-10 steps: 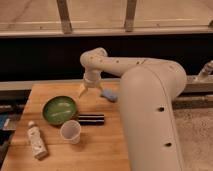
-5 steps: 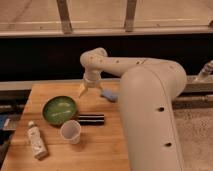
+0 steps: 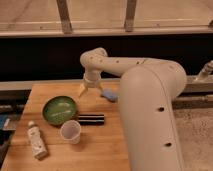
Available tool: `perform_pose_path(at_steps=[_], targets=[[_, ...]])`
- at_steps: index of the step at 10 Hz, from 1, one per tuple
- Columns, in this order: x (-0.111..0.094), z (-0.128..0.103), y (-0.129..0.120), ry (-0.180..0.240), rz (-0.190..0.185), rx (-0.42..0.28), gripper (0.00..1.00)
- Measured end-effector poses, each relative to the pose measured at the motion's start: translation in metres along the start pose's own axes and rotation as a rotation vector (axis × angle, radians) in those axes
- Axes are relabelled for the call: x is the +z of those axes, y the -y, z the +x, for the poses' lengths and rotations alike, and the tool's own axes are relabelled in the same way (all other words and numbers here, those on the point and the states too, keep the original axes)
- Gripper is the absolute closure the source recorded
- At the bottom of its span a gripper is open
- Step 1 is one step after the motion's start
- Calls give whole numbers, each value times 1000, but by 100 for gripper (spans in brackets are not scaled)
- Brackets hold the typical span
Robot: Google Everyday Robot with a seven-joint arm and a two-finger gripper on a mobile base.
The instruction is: Place the ceramic cup in the ceramic bowl
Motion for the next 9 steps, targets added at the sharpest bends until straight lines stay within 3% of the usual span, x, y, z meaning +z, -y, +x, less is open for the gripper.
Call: perform_pose_path(at_steps=[9], targets=[[0, 2, -1, -6, 8, -6, 20]])
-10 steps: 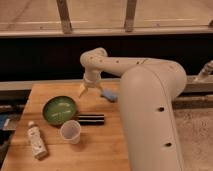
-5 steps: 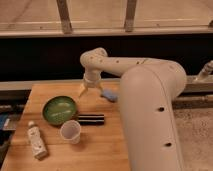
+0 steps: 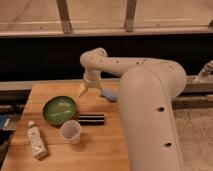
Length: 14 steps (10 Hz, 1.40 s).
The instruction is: Place the ceramic cup in the ceramic bowl
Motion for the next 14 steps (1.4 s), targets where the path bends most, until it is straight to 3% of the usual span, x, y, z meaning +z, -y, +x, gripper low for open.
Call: perform_pose_path(at_steps=[5, 10, 14], targets=[[8, 46, -45, -48, -12, -52, 20], [-26, 75, -53, -25, 18, -68, 20], [-23, 111, -69, -37, 1, -66, 20]])
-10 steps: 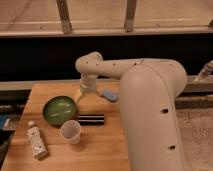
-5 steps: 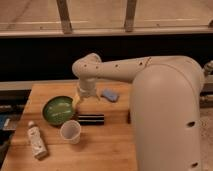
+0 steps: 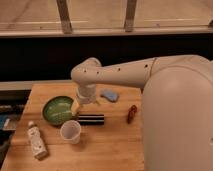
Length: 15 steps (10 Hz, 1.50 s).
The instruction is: Place the ceramic cup in the ceramic bowl
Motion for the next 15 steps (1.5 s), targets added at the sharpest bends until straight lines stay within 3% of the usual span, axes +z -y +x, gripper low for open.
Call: perform_pose_path(at_steps=[5, 8, 11, 13, 15], targets=[[14, 31, -12, -23, -46, 23, 20], [37, 33, -26, -69, -96, -2, 20], [68, 30, -41, -143, -153, -37, 21], [85, 30, -49, -197, -173, -61, 37], [90, 30, -58, -220, -169, -84, 55]])
